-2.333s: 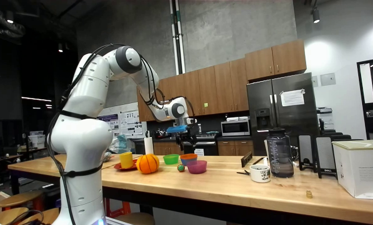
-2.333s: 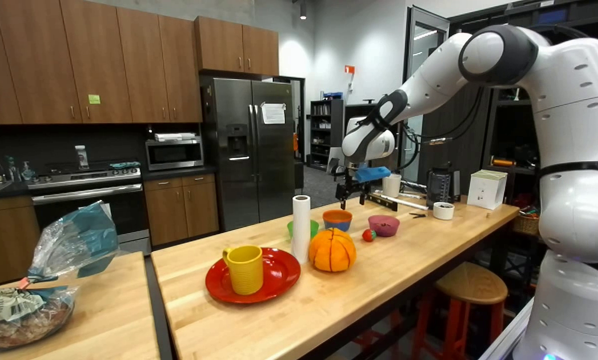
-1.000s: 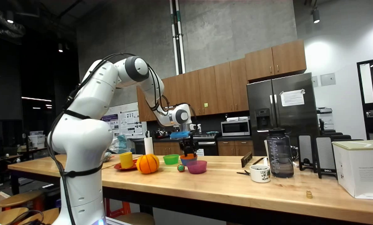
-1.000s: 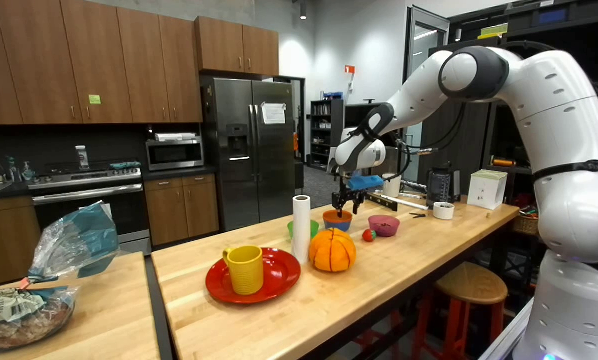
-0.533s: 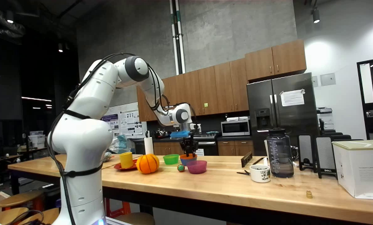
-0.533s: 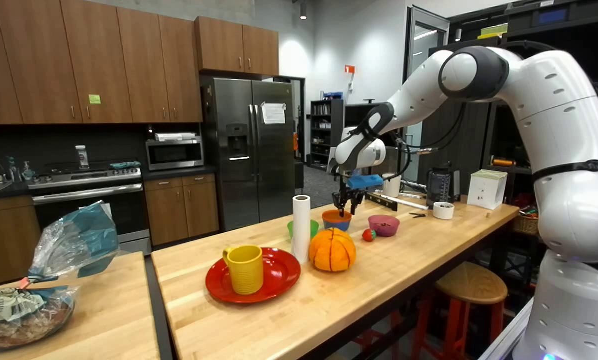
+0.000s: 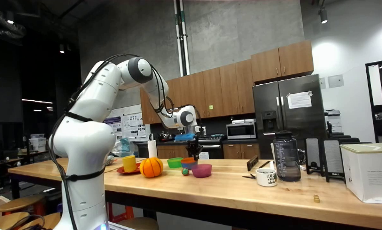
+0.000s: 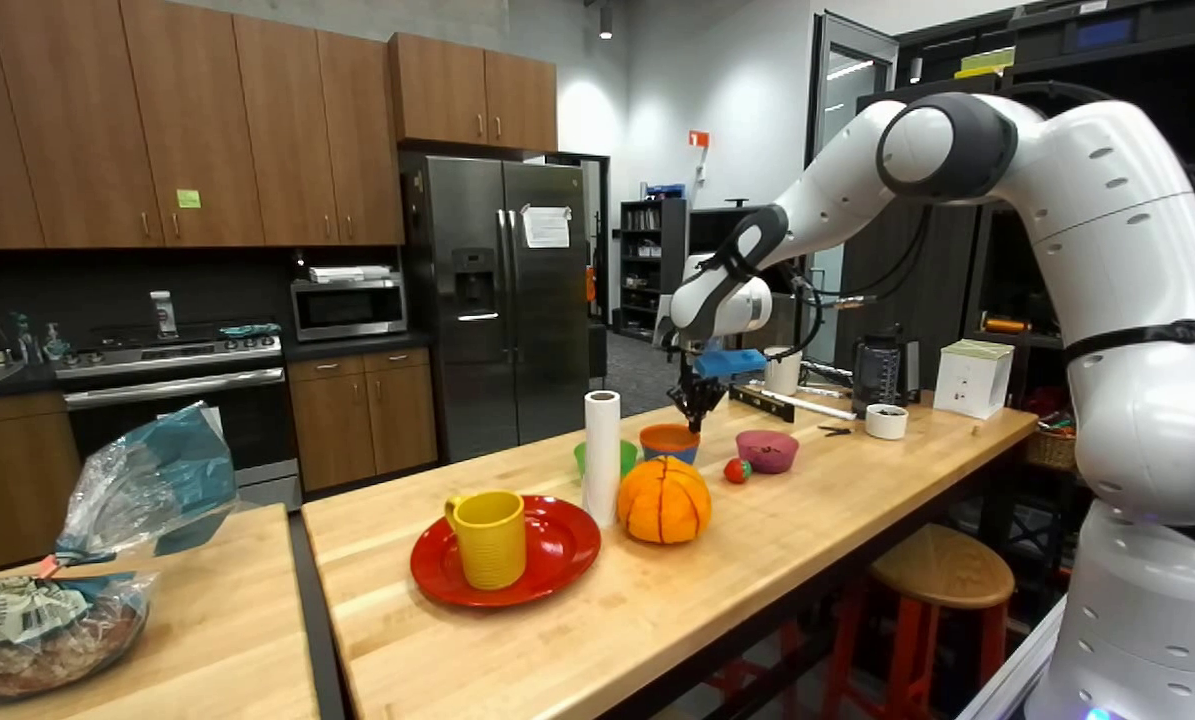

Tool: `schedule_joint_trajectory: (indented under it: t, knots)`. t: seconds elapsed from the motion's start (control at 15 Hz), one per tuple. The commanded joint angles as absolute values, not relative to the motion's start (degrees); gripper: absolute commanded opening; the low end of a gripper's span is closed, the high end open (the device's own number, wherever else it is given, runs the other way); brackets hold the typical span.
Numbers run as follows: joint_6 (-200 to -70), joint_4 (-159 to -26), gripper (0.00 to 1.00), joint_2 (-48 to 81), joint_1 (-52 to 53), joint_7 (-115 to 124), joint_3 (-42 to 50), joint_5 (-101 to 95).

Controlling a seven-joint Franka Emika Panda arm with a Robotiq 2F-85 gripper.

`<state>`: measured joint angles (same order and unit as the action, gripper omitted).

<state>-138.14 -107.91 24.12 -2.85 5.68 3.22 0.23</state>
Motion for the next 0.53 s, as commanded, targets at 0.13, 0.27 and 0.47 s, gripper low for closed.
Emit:
schedule_joint_trajectory:
  t: [0.13, 0.27, 0.47]
  knots:
    - [-136.7, -107.5, 0.01, 23.1, -3.1, 5.8, 2.8, 2.1]
    - [-136.6, -107.4, 0.01, 22.4, -3.4, 5.3, 2.2, 3.7]
    - [-134.9, -106.4, 0.01, 21.4, -3.9, 3.8, 0.9, 7.2]
